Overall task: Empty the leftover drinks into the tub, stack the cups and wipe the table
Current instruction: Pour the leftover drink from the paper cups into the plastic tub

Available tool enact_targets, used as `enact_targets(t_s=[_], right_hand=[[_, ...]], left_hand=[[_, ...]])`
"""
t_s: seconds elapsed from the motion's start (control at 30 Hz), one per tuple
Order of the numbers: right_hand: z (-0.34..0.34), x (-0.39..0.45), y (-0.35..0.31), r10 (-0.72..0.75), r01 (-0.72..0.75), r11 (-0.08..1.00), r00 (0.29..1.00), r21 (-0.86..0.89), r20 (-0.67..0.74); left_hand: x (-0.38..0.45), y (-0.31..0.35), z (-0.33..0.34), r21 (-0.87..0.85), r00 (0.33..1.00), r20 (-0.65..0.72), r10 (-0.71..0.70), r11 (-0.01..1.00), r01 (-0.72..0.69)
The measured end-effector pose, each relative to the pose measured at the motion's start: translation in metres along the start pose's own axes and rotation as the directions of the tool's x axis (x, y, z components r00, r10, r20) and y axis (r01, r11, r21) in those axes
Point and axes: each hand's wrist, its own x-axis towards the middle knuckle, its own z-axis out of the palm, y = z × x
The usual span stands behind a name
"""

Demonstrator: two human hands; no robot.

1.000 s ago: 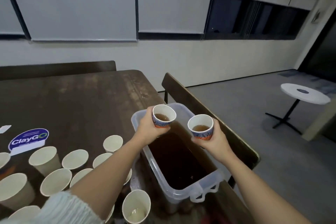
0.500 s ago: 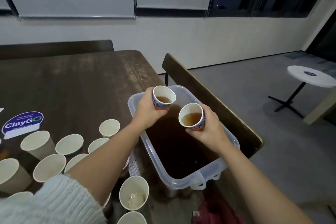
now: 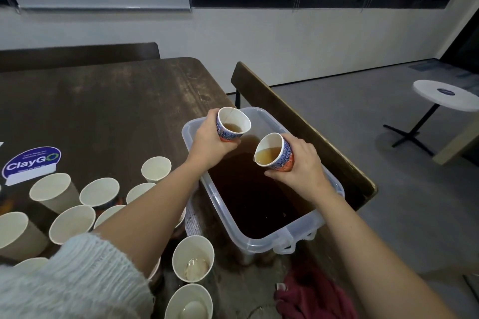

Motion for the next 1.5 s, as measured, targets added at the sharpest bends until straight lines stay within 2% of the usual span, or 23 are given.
enact_targets(t_s=[0.23, 0.6, 0.9, 1.5], right_hand=[[-0.0010, -0.0003, -0.0004, 0.003, -0.006, 0.999, 0.999, -0.042, -0.052], [-0.0031, -0.0007, -0.0011, -0.019, 0.012, 0.990, 0.999, -0.139, -0.049], [-0.0029, -0.0018, -0.0009, -0.018, 0.009, 0.988, 0.998, -0.152, -0.057], [-0.0062, -0.0056, -0.0071, -0.060, 0.049, 0.965, 0.998, -0.256, -0.035]], left_hand=[[-0.0004, 0.0010, -0.0004, -0.014, 1.000, 0.016, 0.005, 1.000, -0.004], [-0.0005, 0.0008, -0.0002, 0.016, 1.000, 0.025, 0.004, 1.000, -0.005], [-0.0001, 0.0004, 0.0004, 0.044, 1.000, 0.025, -0.001, 0.999, 0.000], [-0.0004, 0.0004, 0.0005, 0.025, 1.000, 0.010, 0.009, 1.000, -0.009]])
